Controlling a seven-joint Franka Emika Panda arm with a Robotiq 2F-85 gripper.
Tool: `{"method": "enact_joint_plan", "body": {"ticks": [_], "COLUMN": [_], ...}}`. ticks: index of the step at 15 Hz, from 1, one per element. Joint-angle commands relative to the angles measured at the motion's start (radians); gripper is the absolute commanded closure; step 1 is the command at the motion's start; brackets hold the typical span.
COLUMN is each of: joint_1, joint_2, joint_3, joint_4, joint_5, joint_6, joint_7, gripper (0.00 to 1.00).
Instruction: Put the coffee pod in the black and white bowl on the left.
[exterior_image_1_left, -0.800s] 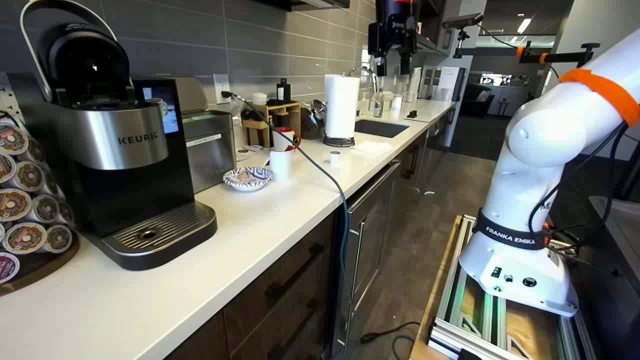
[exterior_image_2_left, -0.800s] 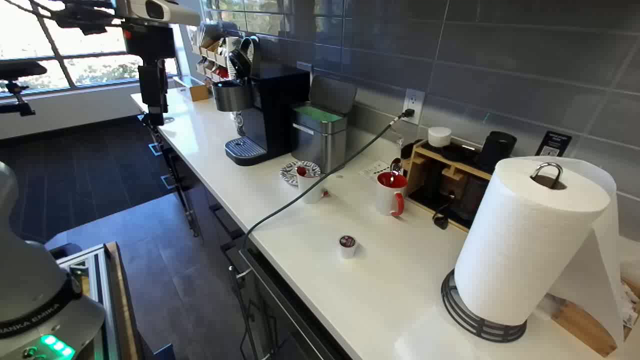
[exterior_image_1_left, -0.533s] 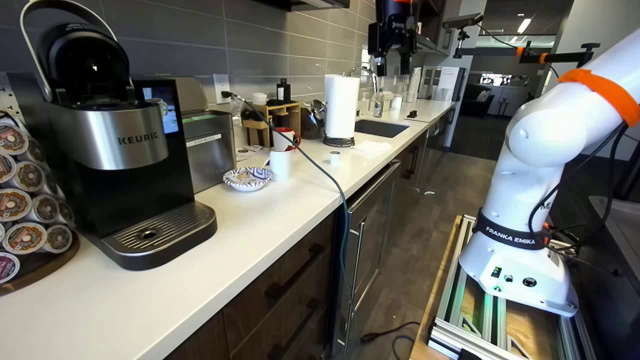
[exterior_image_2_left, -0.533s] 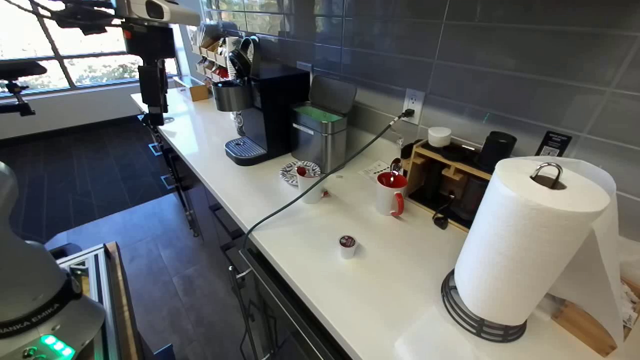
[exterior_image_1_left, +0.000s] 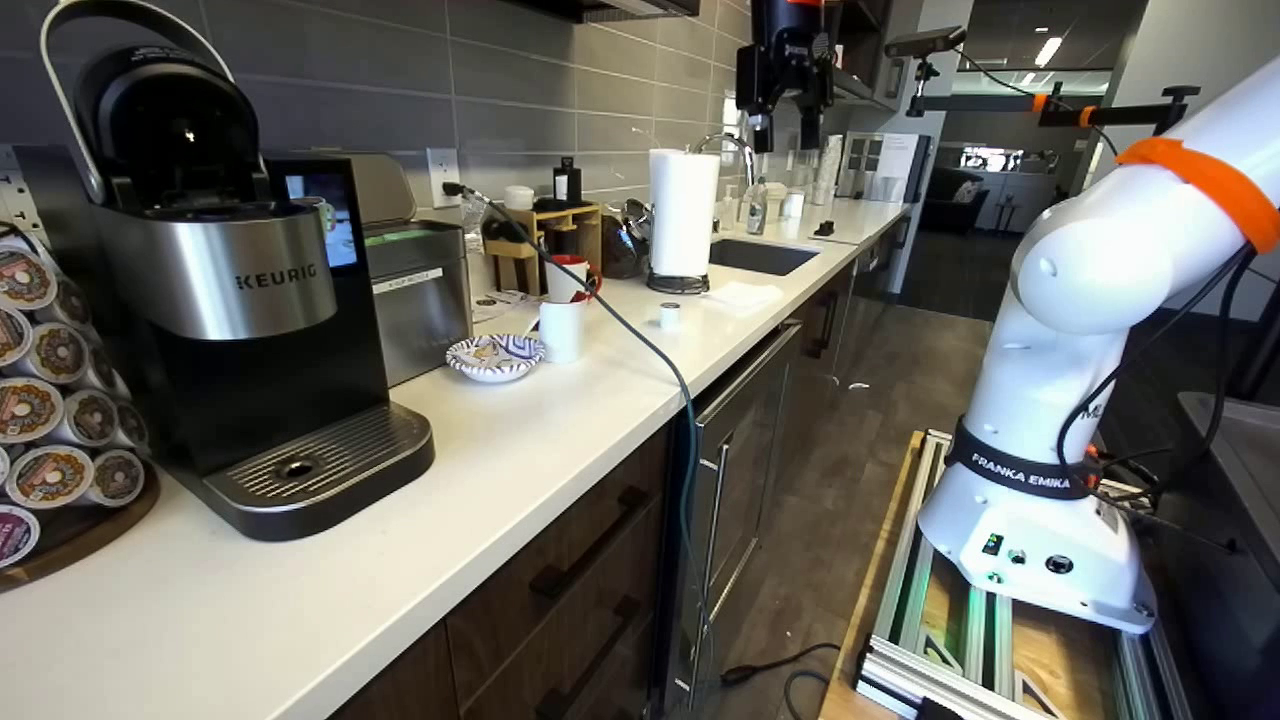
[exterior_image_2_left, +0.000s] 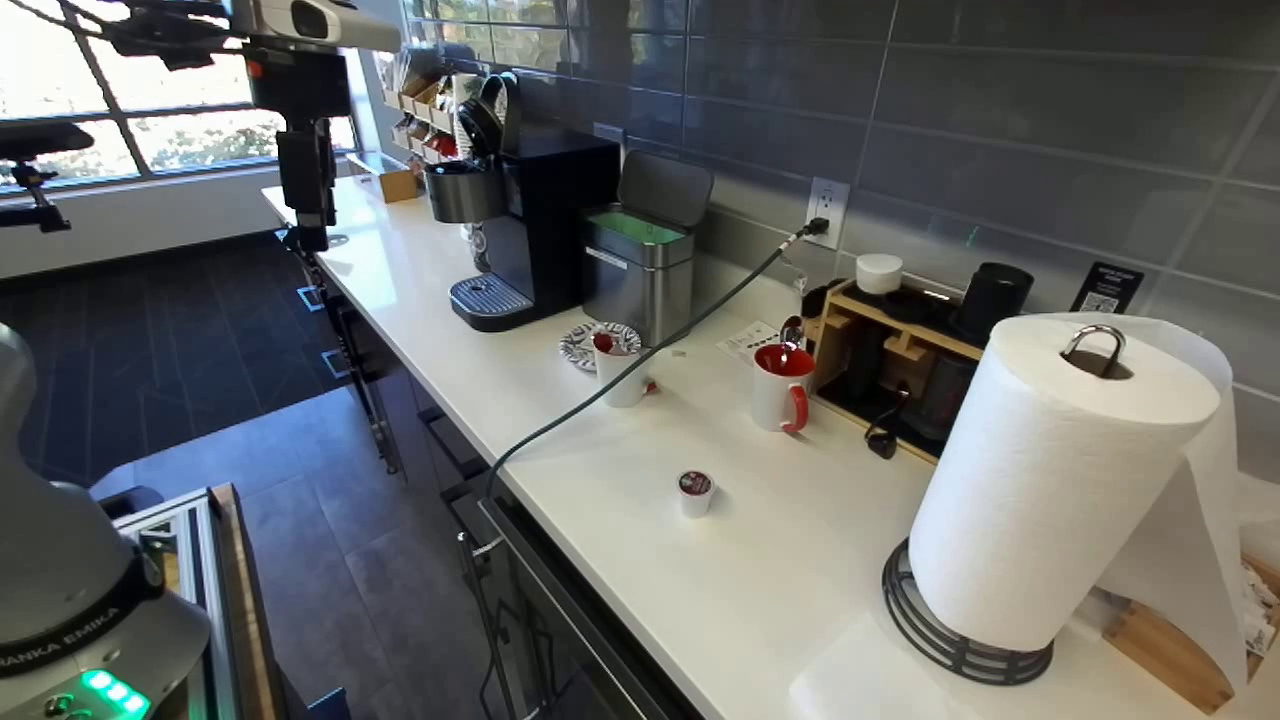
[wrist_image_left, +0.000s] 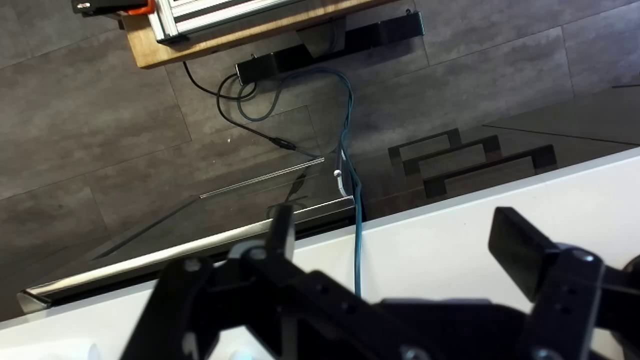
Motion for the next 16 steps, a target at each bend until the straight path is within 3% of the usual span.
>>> {"method": "enact_joint_plan", "body": {"ticks": [1,10,16], "joint_1": [0.003,0.003,-0.022], "joint_2": [0.001,0.001,-0.096], "joint_3": [-0.002,-0.002,-0.130], "joint_4": [0.003,0.003,-0.125], "joint_5": [-0.001,-0.001,-0.001], "joint_6": [-0.003,-0.003,0.197], "joint_7": [0.001,0.001,-0.125], "gripper": [0.00,0.00,0.00]}}
